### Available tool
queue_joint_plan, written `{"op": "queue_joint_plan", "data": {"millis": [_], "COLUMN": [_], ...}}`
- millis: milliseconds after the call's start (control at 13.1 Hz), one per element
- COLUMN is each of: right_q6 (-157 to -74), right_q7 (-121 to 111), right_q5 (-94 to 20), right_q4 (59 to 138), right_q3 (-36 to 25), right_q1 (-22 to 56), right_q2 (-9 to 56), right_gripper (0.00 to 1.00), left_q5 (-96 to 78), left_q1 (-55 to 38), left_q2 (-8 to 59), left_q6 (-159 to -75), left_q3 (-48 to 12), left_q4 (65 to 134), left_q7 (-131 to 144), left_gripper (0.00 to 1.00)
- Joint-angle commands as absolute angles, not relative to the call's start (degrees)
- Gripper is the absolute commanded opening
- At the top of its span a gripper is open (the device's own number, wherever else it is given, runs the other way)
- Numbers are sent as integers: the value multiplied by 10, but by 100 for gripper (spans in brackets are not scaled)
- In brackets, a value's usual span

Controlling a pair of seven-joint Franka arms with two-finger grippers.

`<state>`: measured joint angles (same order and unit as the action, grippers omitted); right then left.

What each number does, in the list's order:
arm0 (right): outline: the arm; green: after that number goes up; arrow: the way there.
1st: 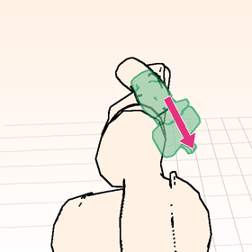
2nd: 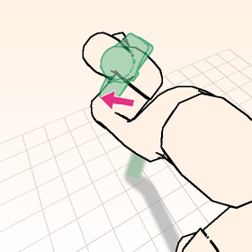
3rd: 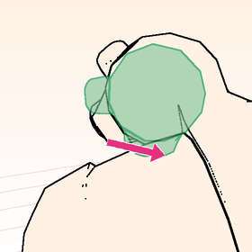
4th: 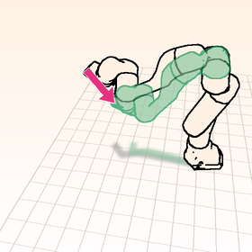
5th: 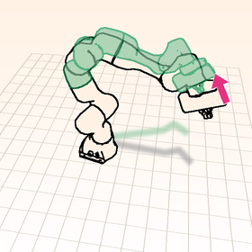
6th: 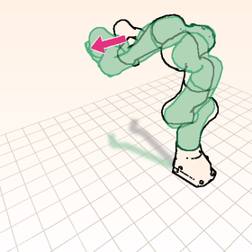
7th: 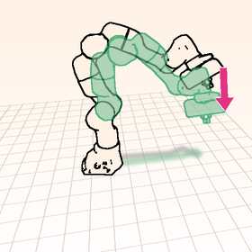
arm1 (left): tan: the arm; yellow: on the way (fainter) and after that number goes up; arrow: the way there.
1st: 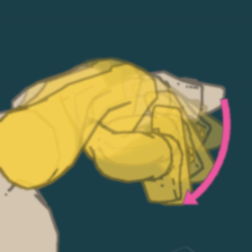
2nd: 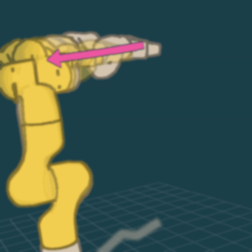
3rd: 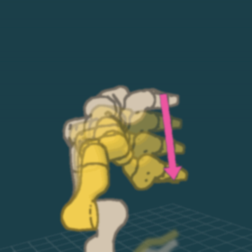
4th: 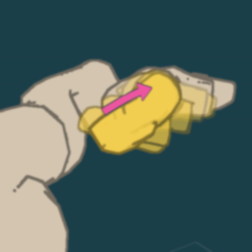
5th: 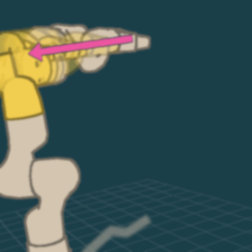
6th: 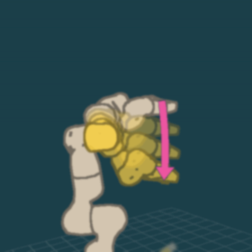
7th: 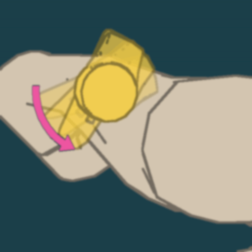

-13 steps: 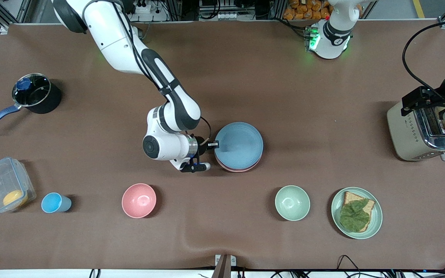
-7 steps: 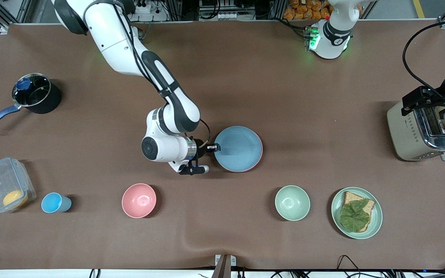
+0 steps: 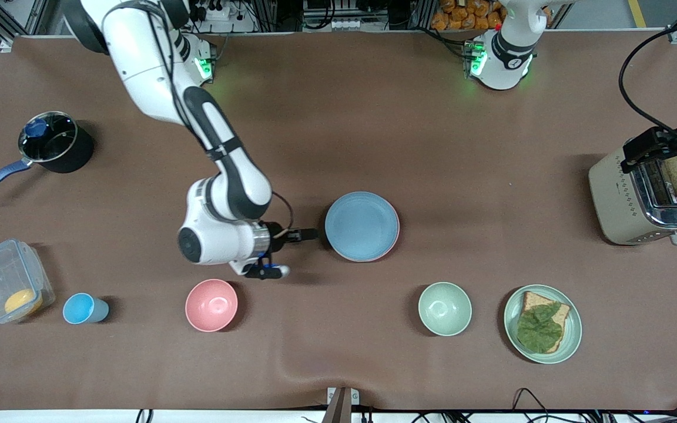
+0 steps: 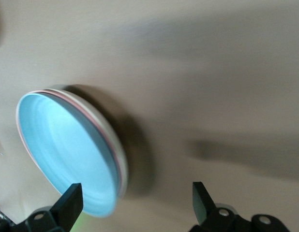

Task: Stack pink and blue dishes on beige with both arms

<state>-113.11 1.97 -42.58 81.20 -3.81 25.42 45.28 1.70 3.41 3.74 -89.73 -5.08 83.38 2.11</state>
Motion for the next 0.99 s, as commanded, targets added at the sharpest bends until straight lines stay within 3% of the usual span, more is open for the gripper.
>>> {"op": "queue_joint_plan", "data": {"millis": [0, 306, 689, 918], "right_q6": [-1051, -966, -920, -918], "right_q7": [18, 14, -73, -71], "right_q5": [-367, -240, -121, -57], "right_q4": [821, 821, 821, 827], "right_q3": [-32, -32, -32, -32], "right_q1": [189, 93, 1, -4], "right_q2": [413, 373, 335, 282], "right_gripper": [100, 100, 100, 100], "left_q5": [5, 4, 10, 5], "left_q1": [18, 11, -21, -18], "left_q2": [21, 18, 13, 14], "left_q6": [-877, -853, -839, -838], "left_q3": [-32, -29, -8, -11], "left_q4": [835, 836, 835, 834], "left_q7": [31, 21, 32, 29], "left_gripper": [100, 100, 100, 100]}}
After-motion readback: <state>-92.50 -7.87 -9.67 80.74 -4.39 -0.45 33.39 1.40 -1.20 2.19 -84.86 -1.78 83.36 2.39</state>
